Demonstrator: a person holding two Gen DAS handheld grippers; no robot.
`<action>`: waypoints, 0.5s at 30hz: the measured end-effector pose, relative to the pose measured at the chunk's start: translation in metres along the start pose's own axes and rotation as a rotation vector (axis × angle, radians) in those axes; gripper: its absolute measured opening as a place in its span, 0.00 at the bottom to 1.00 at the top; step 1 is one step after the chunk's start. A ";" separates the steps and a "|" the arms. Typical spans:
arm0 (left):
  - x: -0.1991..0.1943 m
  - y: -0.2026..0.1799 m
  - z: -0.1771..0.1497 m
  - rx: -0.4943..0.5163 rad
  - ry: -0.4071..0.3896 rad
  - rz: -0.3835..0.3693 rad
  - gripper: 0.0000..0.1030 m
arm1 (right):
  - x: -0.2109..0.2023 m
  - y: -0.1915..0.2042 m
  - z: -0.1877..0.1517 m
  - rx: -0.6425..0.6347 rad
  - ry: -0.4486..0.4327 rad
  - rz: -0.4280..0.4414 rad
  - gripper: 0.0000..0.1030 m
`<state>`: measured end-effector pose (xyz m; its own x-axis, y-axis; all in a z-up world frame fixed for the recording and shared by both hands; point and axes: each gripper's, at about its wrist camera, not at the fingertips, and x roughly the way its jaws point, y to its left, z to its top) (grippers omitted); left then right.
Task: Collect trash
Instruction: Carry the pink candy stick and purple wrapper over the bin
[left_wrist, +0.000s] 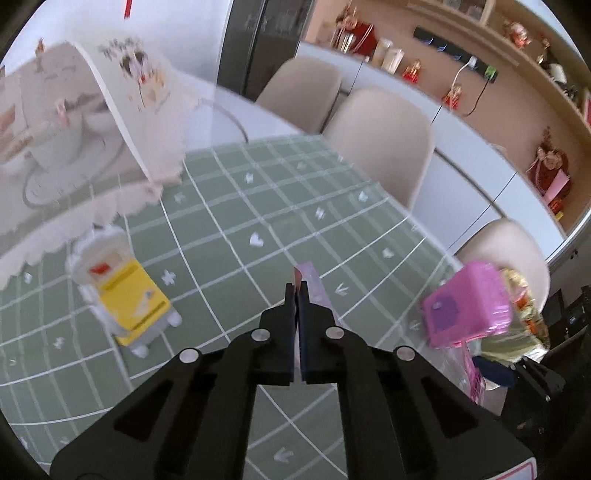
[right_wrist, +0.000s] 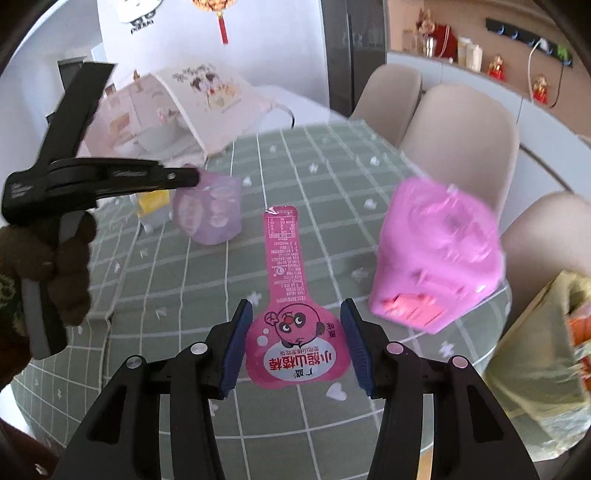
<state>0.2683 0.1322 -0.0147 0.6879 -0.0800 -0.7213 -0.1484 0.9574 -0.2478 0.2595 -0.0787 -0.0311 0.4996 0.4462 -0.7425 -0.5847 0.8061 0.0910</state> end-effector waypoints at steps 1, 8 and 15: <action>-0.012 -0.002 0.003 0.005 -0.024 -0.004 0.01 | -0.007 0.000 0.004 0.001 -0.018 -0.001 0.46; -0.072 -0.020 0.024 0.008 -0.135 -0.072 0.01 | -0.056 -0.005 0.022 0.006 -0.121 -0.032 0.46; -0.092 -0.072 0.043 0.033 -0.191 -0.234 0.01 | -0.109 -0.050 0.037 0.057 -0.197 -0.139 0.46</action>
<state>0.2458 0.0829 0.0974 0.8224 -0.2489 -0.5116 0.0507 0.9277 -0.3698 0.2573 -0.1532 0.0700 0.6908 0.3924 -0.6072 -0.4676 0.8831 0.0387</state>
